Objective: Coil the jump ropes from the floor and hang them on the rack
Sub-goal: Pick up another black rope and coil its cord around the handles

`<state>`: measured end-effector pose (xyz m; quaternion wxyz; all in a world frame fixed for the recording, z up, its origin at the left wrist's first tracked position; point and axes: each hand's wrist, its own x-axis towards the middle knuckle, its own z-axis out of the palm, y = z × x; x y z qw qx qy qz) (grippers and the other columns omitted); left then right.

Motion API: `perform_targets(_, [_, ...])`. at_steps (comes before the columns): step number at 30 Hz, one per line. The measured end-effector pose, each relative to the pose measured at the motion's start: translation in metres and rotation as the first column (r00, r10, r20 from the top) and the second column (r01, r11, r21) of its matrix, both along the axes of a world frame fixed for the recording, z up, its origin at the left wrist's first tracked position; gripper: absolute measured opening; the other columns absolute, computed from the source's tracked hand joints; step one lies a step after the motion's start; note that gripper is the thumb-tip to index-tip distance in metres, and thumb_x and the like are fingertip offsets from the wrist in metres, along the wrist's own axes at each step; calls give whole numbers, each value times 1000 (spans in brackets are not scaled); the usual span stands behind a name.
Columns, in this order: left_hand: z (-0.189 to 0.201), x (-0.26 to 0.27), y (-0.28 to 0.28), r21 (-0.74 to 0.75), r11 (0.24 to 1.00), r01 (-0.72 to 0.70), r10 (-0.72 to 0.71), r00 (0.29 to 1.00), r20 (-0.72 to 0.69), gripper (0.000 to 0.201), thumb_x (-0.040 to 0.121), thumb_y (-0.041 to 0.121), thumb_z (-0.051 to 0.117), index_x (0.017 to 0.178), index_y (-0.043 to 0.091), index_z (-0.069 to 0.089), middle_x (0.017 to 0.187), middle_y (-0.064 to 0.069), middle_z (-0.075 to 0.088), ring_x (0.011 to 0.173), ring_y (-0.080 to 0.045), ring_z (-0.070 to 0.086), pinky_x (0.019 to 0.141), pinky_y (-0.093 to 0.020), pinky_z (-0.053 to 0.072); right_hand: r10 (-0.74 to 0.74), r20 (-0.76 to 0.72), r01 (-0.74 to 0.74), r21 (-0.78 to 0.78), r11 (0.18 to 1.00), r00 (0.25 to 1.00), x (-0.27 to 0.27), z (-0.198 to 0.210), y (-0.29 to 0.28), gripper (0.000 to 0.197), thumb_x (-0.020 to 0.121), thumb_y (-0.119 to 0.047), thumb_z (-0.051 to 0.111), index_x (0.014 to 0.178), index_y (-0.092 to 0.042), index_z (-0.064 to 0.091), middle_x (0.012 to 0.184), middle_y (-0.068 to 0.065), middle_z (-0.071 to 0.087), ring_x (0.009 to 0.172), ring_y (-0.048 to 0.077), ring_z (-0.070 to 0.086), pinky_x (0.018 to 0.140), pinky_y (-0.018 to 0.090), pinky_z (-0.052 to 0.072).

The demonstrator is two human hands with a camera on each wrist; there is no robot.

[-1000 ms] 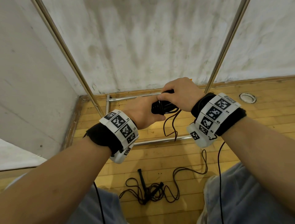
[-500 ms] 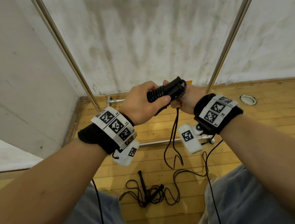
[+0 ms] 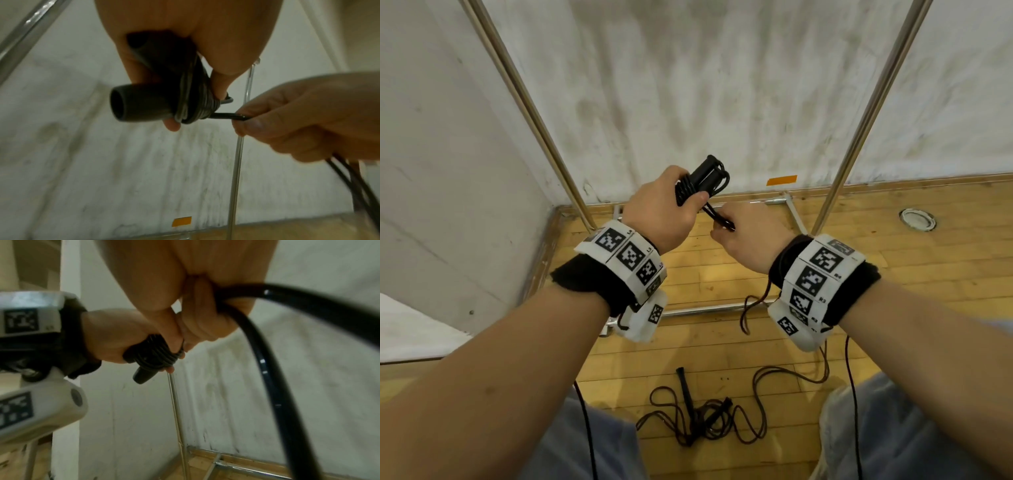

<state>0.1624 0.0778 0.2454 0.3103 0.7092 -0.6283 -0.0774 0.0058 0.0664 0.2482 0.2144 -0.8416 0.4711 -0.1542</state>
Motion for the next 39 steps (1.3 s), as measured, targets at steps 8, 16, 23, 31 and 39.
perform_targets(8, [-13, 20, -7, 265, 964, -14, -64, 957, 284, 46, 89, 49, 55, 129, 31, 42, 92, 6, 57, 75, -20, 55, 67, -35, 48, 82, -320, -127, -121, 984, 944, -8, 10, -1, 26, 96, -35, 44, 97, -16, 62, 70, -5, 49, 66, 15, 49, 50, 26, 30])
perform_targets(16, [-2, -1, 9, 396, 818, 417, -472, 880, 49, 27, 91, 31, 59, 118, 30, 59, 93, 8, 67, 73, -4, 58, 71, -32, 51, 84, -181, -112, -150, 982, 980, -25, 23, -12, 29, 95, -36, 46, 88, -17, 66, 66, -9, 47, 60, 8, 44, 50, 25, 27])
perform_targets(23, [6, -19, 26, 245, 860, 448, -463, 886, 6, 32, 80, 48, 66, 110, 37, 62, 74, 15, 64, 69, -3, 61, 60, -23, 47, 35, 64, -34, -17, 999, 997, -34, 28, -20, 29, 86, -37, 61, 76, -11, 71, 64, 1, 60, 56, 9, 49, 50, 19, 38])
perform_targets(31, [5, -25, 27, 132, 905, 404, -412, 910, 39, 33, 72, 55, 71, 99, 36, 65, 68, 18, 59, 67, 2, 56, 56, -19, 39, -96, 296, 53, 152, 987, 950, -40, 26, -32, 30, 76, -44, 71, 63, -17, 67, 48, -9, 48, 43, 3, 40, 40, 9, 31])
perform_targets(39, [22, -29, 32, 86, 900, 428, -373, 856, -359, 26, 74, 36, 77, 99, 35, 68, 68, 13, 68, 52, -2, 60, 47, -18, 45, -254, 639, -104, 467, 878, 726, -42, 22, -36, 13, 86, -24, 65, 73, -21, 63, 64, 1, 58, 54, 17, 53, 48, 23, 43])
